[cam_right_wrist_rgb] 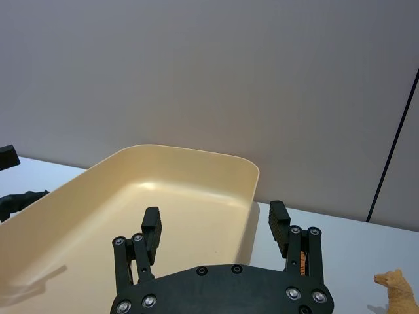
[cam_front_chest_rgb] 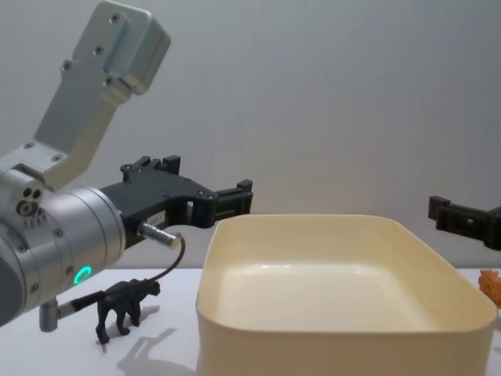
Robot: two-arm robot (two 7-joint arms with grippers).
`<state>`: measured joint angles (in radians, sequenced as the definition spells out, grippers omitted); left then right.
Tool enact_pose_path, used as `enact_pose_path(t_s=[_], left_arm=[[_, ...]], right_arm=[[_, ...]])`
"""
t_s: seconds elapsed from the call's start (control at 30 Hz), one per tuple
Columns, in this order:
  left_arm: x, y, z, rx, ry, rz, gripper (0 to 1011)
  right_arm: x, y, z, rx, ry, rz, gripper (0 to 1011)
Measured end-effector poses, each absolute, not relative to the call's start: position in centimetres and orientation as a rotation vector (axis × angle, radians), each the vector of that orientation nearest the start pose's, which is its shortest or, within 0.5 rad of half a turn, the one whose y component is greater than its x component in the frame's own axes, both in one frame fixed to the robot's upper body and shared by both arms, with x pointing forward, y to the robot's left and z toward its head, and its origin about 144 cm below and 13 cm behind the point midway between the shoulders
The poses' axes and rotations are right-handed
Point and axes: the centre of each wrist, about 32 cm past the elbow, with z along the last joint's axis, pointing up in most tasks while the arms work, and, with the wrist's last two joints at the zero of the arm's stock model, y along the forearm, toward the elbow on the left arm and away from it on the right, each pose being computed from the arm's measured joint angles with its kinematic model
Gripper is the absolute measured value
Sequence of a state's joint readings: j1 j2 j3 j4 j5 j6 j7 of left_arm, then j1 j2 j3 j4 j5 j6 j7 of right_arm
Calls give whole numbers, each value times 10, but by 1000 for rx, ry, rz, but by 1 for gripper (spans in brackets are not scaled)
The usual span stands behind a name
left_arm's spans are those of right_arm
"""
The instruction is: Pick up the toy alternately with two hands and place it into the central storage box.
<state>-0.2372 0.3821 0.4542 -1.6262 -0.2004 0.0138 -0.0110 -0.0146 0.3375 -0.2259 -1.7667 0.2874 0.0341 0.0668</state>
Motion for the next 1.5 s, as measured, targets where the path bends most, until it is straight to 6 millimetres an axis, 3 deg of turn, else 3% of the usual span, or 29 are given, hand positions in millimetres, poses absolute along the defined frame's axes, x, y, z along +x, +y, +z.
enact_pose_path(t_s=[1.5], left_arm=[[492, 198, 1204, 61, -268, 1124, 1002]], right_arm=[[443, -237, 1189, 26, -75, -1229, 1001]])
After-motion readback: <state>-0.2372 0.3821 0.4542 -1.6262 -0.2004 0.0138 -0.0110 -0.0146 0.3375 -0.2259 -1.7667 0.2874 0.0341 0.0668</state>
